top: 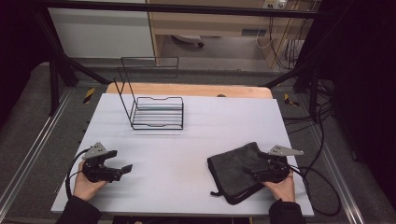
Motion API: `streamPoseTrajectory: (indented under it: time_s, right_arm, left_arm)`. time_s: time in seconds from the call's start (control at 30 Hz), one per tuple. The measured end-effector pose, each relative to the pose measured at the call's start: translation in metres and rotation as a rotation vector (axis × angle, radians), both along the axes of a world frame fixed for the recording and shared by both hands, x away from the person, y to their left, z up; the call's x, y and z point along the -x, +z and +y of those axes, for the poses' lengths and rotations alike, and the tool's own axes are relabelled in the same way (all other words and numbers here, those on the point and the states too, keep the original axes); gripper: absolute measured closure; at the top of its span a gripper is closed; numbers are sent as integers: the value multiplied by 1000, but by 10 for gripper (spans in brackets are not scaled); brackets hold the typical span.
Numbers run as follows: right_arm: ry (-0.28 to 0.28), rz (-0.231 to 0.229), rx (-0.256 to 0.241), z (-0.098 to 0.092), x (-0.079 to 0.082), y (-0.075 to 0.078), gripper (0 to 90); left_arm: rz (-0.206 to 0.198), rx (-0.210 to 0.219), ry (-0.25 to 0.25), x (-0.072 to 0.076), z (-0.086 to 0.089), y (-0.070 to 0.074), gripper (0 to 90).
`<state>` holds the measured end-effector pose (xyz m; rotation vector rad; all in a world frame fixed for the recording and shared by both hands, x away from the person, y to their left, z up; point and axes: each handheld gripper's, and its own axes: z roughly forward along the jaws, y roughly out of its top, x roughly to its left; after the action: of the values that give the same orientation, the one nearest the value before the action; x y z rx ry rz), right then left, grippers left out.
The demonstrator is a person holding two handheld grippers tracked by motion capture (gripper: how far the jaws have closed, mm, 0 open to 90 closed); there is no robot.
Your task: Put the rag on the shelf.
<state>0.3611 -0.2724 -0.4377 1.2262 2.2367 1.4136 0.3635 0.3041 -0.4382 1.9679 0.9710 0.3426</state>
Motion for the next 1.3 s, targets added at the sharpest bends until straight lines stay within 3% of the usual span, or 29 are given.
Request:
streamPoseTrajectory:
  time_s: [0.57, 1.3]
  right_arm:
    - [5, 8, -4, 7, 2, 2, 27]
    - [93, 12, 49, 65, -2, 11, 86]
  left_arm:
    - [2, 3, 3, 1, 0, -1, 64]
    - [4, -20, 7, 1, -1, -2, 67]
